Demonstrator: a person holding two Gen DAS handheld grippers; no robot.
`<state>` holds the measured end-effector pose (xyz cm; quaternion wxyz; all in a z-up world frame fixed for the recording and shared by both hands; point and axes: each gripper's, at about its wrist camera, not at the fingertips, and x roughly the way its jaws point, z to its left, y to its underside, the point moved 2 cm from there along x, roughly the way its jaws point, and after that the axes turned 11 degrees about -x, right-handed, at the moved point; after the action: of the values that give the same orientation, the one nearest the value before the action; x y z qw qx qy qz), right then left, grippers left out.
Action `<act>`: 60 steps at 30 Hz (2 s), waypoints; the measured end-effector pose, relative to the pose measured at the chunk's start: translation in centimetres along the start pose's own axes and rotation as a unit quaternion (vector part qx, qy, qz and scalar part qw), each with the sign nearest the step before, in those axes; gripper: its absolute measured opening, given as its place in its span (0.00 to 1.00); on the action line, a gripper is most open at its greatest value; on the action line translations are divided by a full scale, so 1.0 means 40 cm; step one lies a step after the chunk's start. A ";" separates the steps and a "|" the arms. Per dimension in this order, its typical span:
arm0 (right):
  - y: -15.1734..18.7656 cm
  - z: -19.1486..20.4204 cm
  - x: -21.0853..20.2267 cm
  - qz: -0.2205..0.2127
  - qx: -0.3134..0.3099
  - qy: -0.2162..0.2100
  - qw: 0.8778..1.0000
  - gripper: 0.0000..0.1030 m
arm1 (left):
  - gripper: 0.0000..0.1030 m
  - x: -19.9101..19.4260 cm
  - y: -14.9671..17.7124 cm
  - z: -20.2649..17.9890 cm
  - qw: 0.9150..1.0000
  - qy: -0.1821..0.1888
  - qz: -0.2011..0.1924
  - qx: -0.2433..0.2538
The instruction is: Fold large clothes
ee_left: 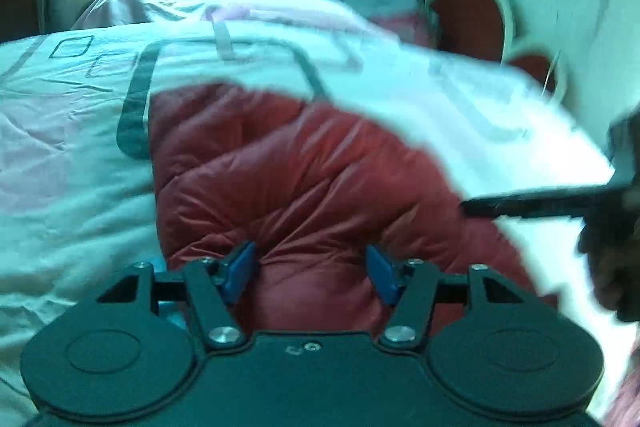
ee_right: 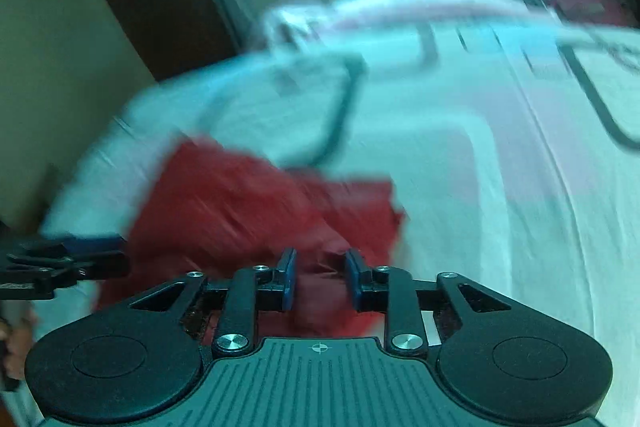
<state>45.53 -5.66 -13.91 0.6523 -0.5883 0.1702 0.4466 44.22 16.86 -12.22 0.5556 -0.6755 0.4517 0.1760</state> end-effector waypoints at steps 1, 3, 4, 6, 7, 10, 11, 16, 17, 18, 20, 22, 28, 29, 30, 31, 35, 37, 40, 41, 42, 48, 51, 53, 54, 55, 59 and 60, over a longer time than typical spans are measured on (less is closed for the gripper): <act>0.025 -0.011 0.022 0.008 0.012 -0.005 1.000 0.19 | 0.59 0.006 0.010 0.001 1.000 0.002 -0.001 0.005; 0.053 -0.026 0.038 0.008 0.024 -0.012 1.000 0.19 | 0.59 0.009 0.018 0.003 1.000 0.004 -0.001 0.009; 0.059 -0.028 0.037 0.007 0.026 -0.014 1.000 0.19 | 0.59 0.007 0.019 0.003 1.000 0.003 -0.001 0.014; 0.063 -0.034 0.026 0.006 0.032 -0.015 0.999 0.19 | 0.57 0.004 0.019 0.003 1.000 0.001 0.000 0.013; 0.052 -0.038 0.012 0.002 0.036 -0.013 0.999 0.19 | 0.57 -0.009 0.018 -0.003 1.000 -0.003 0.002 0.015; 0.046 -0.011 -0.115 -0.041 0.032 -0.031 0.998 0.19 | 0.57 -0.093 0.023 -0.046 1.000 0.009 -0.013 0.020; 0.054 0.000 -0.152 -0.051 0.031 -0.041 0.997 0.19 | 0.57 -0.120 0.034 -0.063 1.000 0.012 -0.013 0.014; 0.142 0.104 -0.249 -0.047 -0.019 -0.077 0.996 0.19 | 0.57 -0.165 0.135 -0.140 0.999 0.009 -0.003 0.038; 0.162 0.119 -0.242 -0.036 -0.024 -0.078 0.996 0.19 | 0.57 -0.159 0.159 -0.147 0.999 -0.006 0.002 0.049; 0.186 0.132 -0.230 -0.025 -0.030 -0.074 0.997 0.19 | 0.57 -0.151 0.185 -0.153 0.997 -0.030 0.003 0.066; 0.231 0.150 -0.191 0.000 -0.035 -0.064 0.997 0.19 | 0.58 -0.144 0.223 -0.153 0.995 -0.054 0.001 0.085; 0.264 0.159 -0.148 0.018 -0.036 -0.057 0.998 0.19 | 0.58 -0.134 0.255 -0.151 0.992 -0.069 -0.001 0.102; 0.266 0.190 -0.156 0.019 -0.053 -0.041 0.998 0.19 | 0.57 -0.152 0.268 -0.154 0.992 -0.084 -0.007 0.099; 0.255 0.192 -0.172 0.011 -0.058 -0.043 0.997 0.19 | 0.57 -0.164 0.272 -0.158 0.992 -0.085 -0.008 0.093; 0.253 0.196 -0.197 0.003 -0.064 -0.046 0.997 0.19 | 0.56 -0.174 0.276 -0.159 0.992 -0.088 -0.009 0.087; 0.258 0.201 -0.216 -0.004 -0.071 -0.048 0.996 0.19 | 0.56 -0.185 0.285 -0.168 0.993 -0.089 -0.009 0.082; 0.282 0.214 -0.220 -0.001 -0.084 -0.050 0.995 0.19 | 0.56 -0.194 0.307 -0.183 0.992 -0.108 -0.011 0.068; 0.298 0.210 -0.187 0.014 -0.079 -0.044 0.996 0.19 | 0.56 -0.186 0.317 -0.192 0.991 -0.119 -0.011 0.064; 0.309 0.195 -0.144 0.027 -0.063 -0.048 0.997 0.19 | 0.57 -0.165 0.336 -0.203 0.987 -0.142 -0.011 0.071; 0.310 0.192 -0.134 0.028 -0.060 -0.051 0.996 0.19 | 0.57 -0.160 0.341 -0.205 0.986 -0.148 -0.012 0.075; 0.309 0.189 -0.128 0.029 -0.059 -0.054 0.996 0.19 | 0.57 -0.156 0.344 -0.207 0.985 -0.153 -0.014 0.076; 0.313 0.187 -0.123 0.025 -0.071 -0.058 0.995 0.19 | 0.57 -0.145 0.350 -0.211 0.982 -0.174 -0.022 0.072; 0.312 0.180 -0.162 0.017 -0.066 -0.056 0.996 0.19 | 0.55 -0.188 0.347 -0.230 0.982 -0.182 -0.041 0.041; 0.313 0.178 -0.240 -0.026 -0.058 -0.059 0.996 0.19 | 0.55 -0.256 0.356 -0.261 0.981 -0.178 -0.072 0.010; 0.318 0.177 -0.284 -0.045 -0.062 -0.055 0.996 0.19 | 0.55 -0.286 0.364 -0.276 0.980 -0.179 -0.085 -0.004; 0.328 0.176 -0.328 -0.060 -0.070 -0.046 0.995 0.19 | 0.56 -0.315 0.373 -0.292 0.979 -0.176 -0.097 -0.018; 0.379 0.157 -0.449 -0.093 -0.077 -0.003 0.993 0.25 | 0.98 -0.382 0.425 -0.372 0.975 -0.178 -0.126 -0.044; 0.394 0.153 -0.471 -0.098 -0.075 0.016 0.992 0.72 | 1.00 -0.391 0.437 -0.390 0.971 -0.189 -0.136 -0.047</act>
<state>21.09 -8.66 -8.00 0.6441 -0.6564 0.0879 0.3828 17.72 9.59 -6.00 0.6167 -0.7107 0.2340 0.2446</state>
